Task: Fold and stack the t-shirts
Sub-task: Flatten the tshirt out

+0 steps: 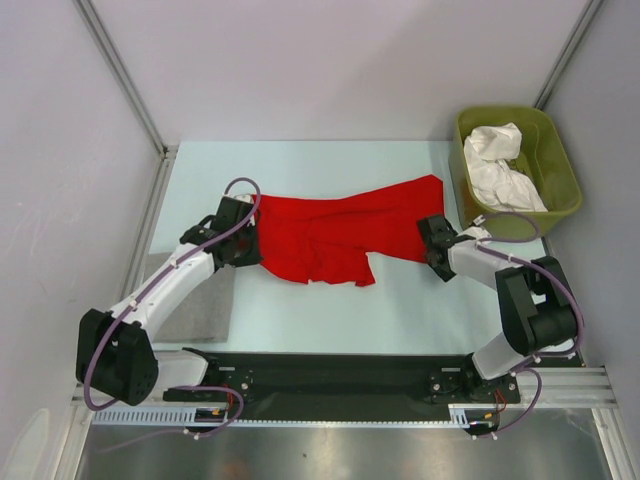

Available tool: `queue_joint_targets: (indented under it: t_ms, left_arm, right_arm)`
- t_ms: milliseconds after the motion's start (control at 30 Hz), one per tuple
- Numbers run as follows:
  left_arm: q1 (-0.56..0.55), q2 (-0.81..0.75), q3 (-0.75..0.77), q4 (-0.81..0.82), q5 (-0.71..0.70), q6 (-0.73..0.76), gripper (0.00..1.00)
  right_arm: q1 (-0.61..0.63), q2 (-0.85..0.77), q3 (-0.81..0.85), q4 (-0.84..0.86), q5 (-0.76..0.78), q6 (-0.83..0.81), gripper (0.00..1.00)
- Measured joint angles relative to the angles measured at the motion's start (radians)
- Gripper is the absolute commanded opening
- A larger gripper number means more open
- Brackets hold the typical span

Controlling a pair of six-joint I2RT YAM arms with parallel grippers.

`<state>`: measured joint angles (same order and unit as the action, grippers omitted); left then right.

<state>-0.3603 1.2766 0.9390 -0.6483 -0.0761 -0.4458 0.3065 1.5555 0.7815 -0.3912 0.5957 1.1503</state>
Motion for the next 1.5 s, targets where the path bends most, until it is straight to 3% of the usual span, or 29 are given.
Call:
queue_joint_targets:
  t_ms: [467,667,700,900,1067,1200,1500]
  left_arm:
    - [0.006,-0.003,0.008,-0.010,0.001,0.012,0.00]
    - [0.016,-0.004,0.018,-0.013,0.001,0.014,0.00]
    - [0.020,-0.005,0.019,-0.014,0.001,0.014,0.00]
    - [0.034,-0.021,0.019,-0.016,0.001,0.014,0.00]
    - [0.047,-0.029,0.027,-0.020,0.000,0.011,0.00]
    - [0.057,-0.034,0.061,-0.025,-0.012,0.010,0.00]
    - [0.083,-0.052,0.203,0.006,-0.122,0.011,0.00]
  right_arm:
    - [0.016,0.085,0.072,0.002,0.057,-0.026,0.47]
    - [0.022,0.125,0.110,-0.013,0.076,-0.027,0.37]
    - [0.023,0.130,0.115,-0.014,0.077,-0.029,0.27]
    - [0.041,0.143,0.129,-0.008,0.075,-0.056,0.02]
    - [0.057,0.134,0.129,-0.020,0.071,-0.096,0.00]
    - [0.071,0.069,0.127,-0.063,0.032,-0.170,0.00]
    - [0.044,-0.267,0.200,-0.151,-0.129,-0.452,0.00]
